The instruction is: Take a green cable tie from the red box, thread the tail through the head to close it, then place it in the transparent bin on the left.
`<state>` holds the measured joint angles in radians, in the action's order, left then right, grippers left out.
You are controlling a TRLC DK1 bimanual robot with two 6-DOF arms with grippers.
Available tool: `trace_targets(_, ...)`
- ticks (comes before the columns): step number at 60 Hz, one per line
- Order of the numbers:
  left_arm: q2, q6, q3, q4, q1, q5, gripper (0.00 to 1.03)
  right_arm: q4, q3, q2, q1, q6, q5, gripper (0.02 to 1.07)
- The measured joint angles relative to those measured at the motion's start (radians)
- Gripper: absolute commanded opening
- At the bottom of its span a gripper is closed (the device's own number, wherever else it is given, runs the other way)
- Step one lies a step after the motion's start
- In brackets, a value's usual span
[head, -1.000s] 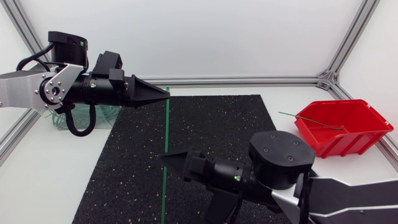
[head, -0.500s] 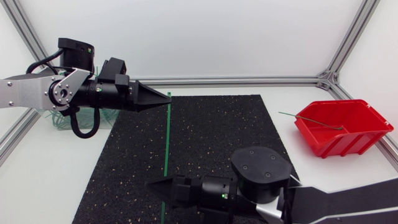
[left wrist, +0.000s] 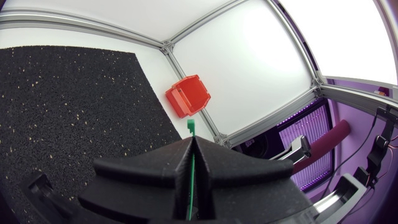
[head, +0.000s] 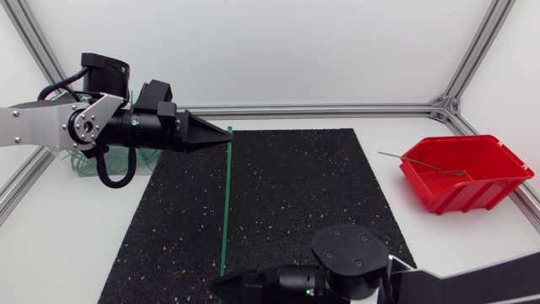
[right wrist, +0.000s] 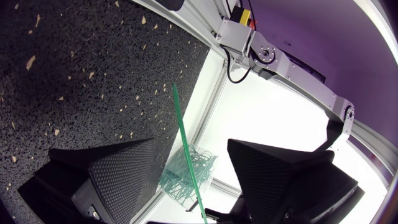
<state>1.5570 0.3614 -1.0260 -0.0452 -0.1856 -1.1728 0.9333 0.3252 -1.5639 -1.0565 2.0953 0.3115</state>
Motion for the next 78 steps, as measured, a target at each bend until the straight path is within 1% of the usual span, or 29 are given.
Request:
trace_targets(4,0.001,0.000,-0.004,-0.003,0.000,0.000,0.04,0.024,0.000,-0.013,-0.006,0.000,0.005,0.69)
trace_targets(6,0.001,0.000,-0.006,-0.003,0.000,0.000,0.04,0.034,0.000,-0.020,-0.009,0.000,0.006,0.63)
trace_targets(16,0.016,-0.004,-0.010,-0.003,0.000,0.000,0.04,0.041,0.000,-0.049,-0.016,0.000,0.006,0.47)
trace_targets(22,0.022,-0.004,-0.010,-0.004,0.000,0.003,0.04,0.043,0.000,-0.052,-0.016,0.000,0.006,0.41)
trace_targets(26,0.023,-0.004,-0.010,-0.007,0.000,0.003,0.04,0.043,0.000,-0.053,-0.016,0.000,0.006,0.39)
trace_targets(31,0.023,-0.004,-0.010,-0.008,0.000,0.003,0.04,0.043,0.000,-0.052,-0.016,0.000,0.006,0.31)
trace_targets(46,0.023,-0.005,-0.010,-0.010,0.000,0.003,0.04,0.043,0.000,-0.053,-0.015,0.000,0.005,0.29)
trace_targets(49,0.023,-0.007,-0.010,-0.010,0.000,0.003,0.04,0.043,0.000,-0.053,-0.015,0.000,0.004,0.26)
trace_targets(53,0.023,-0.007,-0.010,-0.010,0.000,0.003,0.04,0.043,0.000,-0.053,-0.015,0.000,0.002,0.26)
trace_targets(58,0.023,-0.007,-0.010,-0.010,-0.001,0.003,0.04,0.043,0.001,-0.053,-0.014,0.000,-0.001,0.20)
trace_targets(66,0.023,-0.007,-0.011,-0.010,-0.001,0.003,0.04,0.043,0.005,-0.060,-0.013,0.000,-0.005,0.17)
trace_targets(71,0.023,-0.007,-0.011,-0.010,-0.001,0.003,0.04,0.043,0.007,-0.064,-0.013,0.000,-0.010,0.14)
trace_targets(73,0.023,-0.007,-0.011,-0.010,-0.001,0.003,0.04,0.043,0.008,-0.064,-0.013,0.000,-0.010,0.11)
trace_targets(76,0.023,-0.007,-0.011,-0.011,-0.001,0.003,0.04,0.043,0.008,-0.064,-0.013,0.000,-0.010,0.11)
trace_targets(78,0.023,-0.008,-0.011,-0.010,-0.001,0.003,0.04,0.043,0.008,-0.064,-0.013,0.000,-0.013,0.07)
